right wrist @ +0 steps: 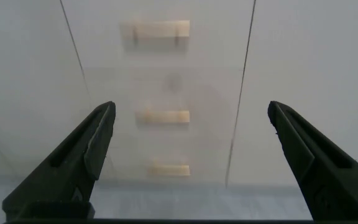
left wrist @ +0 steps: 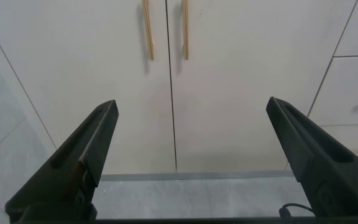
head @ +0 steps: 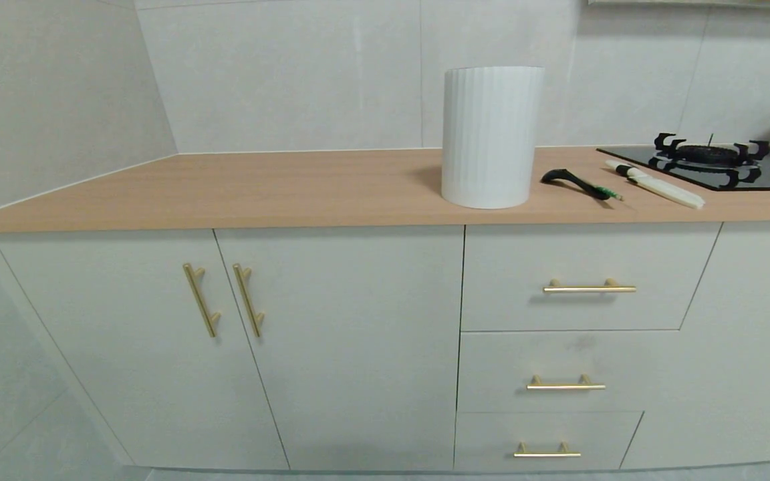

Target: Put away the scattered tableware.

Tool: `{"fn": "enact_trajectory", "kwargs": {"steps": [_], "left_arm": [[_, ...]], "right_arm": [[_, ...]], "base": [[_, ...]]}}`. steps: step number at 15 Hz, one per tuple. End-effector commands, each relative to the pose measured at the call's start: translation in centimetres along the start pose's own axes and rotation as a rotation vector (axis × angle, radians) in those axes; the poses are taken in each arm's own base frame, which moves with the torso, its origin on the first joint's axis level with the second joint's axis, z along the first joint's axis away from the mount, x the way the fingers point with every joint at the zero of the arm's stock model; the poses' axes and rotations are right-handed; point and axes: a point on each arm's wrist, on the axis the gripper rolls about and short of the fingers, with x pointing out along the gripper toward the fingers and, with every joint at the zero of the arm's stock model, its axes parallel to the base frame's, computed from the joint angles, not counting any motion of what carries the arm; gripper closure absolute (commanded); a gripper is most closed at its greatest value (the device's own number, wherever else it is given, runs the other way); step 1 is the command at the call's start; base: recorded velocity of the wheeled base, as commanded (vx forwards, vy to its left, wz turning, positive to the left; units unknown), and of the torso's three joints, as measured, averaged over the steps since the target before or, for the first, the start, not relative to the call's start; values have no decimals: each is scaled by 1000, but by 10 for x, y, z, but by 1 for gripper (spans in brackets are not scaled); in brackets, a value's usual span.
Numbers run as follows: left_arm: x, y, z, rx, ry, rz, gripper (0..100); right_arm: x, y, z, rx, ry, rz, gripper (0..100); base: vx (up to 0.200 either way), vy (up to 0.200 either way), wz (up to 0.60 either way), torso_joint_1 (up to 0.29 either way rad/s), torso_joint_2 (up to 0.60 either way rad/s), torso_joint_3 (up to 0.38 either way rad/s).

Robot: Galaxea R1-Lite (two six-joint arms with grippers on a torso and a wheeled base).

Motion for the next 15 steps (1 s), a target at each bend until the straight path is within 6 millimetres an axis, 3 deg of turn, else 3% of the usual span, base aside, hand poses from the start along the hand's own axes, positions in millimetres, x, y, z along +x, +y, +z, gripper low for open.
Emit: {"fn": "enact_trajectory", "kwargs": {"steps": [1, 3, 5, 9, 11, 14, 15], "left_arm": [[0, 0, 0, 0, 0, 1, 0], [0, 0, 0, 0, 0, 1, 0], [0, 0, 0, 0, 0, 1, 0], [0, 0, 0, 0, 0, 1, 0], [0, 0, 0, 0, 0, 1, 0], [0, 0, 0, 0, 0, 1, 0], [0, 0, 0, 0, 0, 1, 0]], "right_arm": [[29, 1, 43, 47, 147, 79, 0], [54, 3, 48, 41, 288, 128, 0], [95, 7, 57, 38, 457, 129, 0], [171, 15, 68, 18, 628, 135, 0], [204, 17, 57, 4, 690, 136, 0], [248, 20, 22, 2, 760, 131, 0], [265, 20, 1, -1, 803, 122, 0]], "base": [[0, 0, 0, 0, 0, 0], [0, 0, 0, 0, 0, 0], [0, 0, 0, 0, 0, 0], [0, 0, 0, 0, 0, 0], [0, 0, 0, 0, 0, 0], [0, 0, 0, 0, 0, 0], [0, 0, 0, 0, 0, 0]]}}
